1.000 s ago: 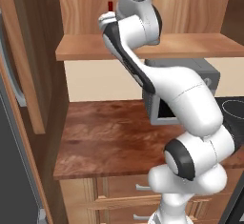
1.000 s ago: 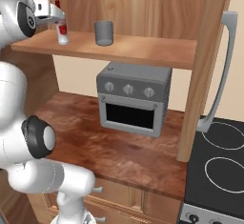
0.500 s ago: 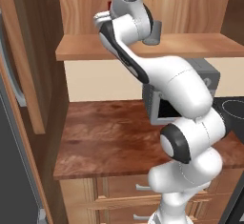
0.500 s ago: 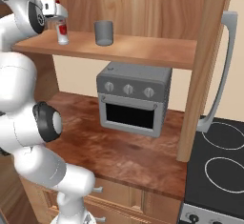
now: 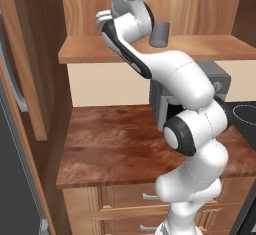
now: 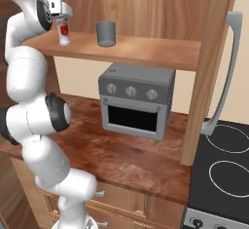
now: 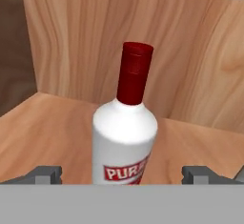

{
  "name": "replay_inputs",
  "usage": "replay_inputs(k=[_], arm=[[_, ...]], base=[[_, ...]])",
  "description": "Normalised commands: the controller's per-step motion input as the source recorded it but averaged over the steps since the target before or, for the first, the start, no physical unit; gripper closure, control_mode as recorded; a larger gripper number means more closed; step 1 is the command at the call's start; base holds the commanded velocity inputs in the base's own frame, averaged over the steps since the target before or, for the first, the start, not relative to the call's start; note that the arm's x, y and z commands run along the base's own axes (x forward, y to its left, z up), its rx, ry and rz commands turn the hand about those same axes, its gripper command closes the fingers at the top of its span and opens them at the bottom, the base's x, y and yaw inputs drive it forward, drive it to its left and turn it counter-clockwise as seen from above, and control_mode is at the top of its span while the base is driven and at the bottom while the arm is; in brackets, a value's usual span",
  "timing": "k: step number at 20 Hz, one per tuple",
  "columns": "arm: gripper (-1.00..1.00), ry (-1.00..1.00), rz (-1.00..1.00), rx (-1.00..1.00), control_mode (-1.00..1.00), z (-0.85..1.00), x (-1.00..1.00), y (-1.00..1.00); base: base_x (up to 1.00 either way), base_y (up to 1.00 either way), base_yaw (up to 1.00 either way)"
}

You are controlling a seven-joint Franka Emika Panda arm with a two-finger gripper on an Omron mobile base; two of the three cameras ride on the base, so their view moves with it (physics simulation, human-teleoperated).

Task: There is a bowl on the dining counter. Grab a lemon wedge from the fridge and place it in the bowl. Then get the liquor bottle and glass cup from the cabinet and place them next to the bowl.

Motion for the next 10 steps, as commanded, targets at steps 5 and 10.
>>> replay_inputs(k=[5, 10], arm=[[-1.00, 0.00, 0.00, 0.00, -1.00, 0.00, 0.24, 0.02], [-1.00, 0.00, 0.00, 0.00, -1.00, 0.00, 0.30, 0.00]], base=[[0.00, 0.00, 0.00], [0.00, 0.00, 0.00]])
